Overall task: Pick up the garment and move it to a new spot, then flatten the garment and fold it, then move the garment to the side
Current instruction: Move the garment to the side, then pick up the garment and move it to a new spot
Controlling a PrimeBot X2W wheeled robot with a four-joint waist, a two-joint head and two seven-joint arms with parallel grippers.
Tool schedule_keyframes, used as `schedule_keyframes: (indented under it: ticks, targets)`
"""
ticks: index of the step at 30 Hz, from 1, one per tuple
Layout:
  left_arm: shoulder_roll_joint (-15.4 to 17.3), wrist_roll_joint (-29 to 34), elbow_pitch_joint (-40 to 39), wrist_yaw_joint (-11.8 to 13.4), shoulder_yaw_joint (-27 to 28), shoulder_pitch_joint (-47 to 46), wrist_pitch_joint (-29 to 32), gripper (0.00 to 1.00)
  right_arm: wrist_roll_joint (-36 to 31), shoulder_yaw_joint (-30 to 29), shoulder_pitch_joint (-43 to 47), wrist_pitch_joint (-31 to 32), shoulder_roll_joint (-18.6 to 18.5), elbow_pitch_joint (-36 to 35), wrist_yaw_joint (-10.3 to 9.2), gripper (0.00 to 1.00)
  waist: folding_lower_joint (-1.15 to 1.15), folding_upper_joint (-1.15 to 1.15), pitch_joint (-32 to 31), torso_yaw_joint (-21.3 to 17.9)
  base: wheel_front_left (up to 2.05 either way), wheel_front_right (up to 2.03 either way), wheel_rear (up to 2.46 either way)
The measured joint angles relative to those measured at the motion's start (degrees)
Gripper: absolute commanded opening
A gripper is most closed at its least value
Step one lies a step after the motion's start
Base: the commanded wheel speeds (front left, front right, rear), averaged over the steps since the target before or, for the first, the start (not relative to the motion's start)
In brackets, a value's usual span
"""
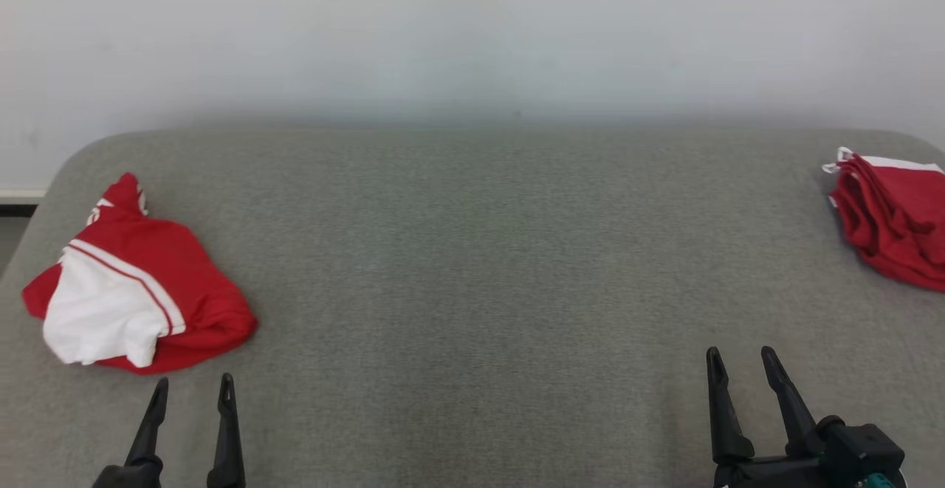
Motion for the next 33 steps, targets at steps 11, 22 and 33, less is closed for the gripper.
schedule_keyframes:
  ticks: [11,22,33]
  targets:
    - [0.1,-0.6,0.8,0.4,0.7,0.8,0.0,1.0,-0.1,-0.3,0.7,0.0,0.4,0.7,0.0,1.0,0.0,0.0,-0.3,8.2,0.0,0.0,0.0]
    - [0.0,-1.2,1.6,1.1,1.9,0.8,0.0,1.0,-1.0,0.1,0.1,0.0,0.3,2.9,0.0,1.0,0.0,0.0,0.1,17.9,0.0,0.0,0.0]
    - [-0.1,-1.8,2.0,1.1,3.0,0.8,0.0,1.0,-1.1,0.5,-0.7,0.0,0.3,3.8,0.0,1.0,0.0,0.0,0.7,24.5,0.0,0.0,0.0]
